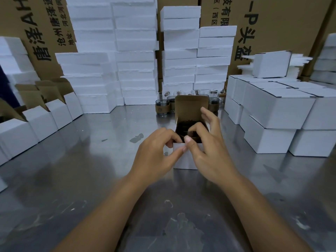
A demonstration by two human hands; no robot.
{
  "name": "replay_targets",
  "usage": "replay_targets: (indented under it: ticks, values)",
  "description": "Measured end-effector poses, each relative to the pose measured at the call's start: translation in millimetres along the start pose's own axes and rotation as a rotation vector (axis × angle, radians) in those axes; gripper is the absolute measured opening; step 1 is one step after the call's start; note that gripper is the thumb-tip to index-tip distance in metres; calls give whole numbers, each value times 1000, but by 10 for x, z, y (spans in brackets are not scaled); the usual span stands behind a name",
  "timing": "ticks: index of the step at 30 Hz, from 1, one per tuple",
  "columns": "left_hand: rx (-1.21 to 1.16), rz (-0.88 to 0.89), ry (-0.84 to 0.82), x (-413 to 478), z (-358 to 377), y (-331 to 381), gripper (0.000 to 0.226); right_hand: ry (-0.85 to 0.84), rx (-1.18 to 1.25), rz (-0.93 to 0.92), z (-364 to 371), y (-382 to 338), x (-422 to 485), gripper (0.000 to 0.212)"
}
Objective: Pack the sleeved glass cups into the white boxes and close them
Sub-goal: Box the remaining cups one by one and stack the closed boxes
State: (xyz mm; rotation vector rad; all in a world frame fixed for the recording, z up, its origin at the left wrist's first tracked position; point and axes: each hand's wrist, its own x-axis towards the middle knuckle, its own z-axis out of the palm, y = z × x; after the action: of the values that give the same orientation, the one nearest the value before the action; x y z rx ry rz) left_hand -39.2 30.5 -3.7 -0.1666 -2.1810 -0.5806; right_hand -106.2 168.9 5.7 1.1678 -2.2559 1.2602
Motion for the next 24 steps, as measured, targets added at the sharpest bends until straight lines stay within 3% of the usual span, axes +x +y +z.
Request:
replay_targets:
  ticks: [9,12,16,20,24]
  values:
    - [-3,14,-11,3,-10,-13,13,5,-233,-125,-9,51,4,35]
    - [-152,-63,50,16,-30,23,18,186,47,-33,16,-28,17,29]
    - [-438,-391,153,87,-54,48,30,395,584,302,-1,-46,93,27]
    - [-596,-681,14,126,-35,-12,37,254,753,649,-16,39,139,35]
    - [-744,-734,-166,90,12,-29,58,202,754,646,19,37,145,37]
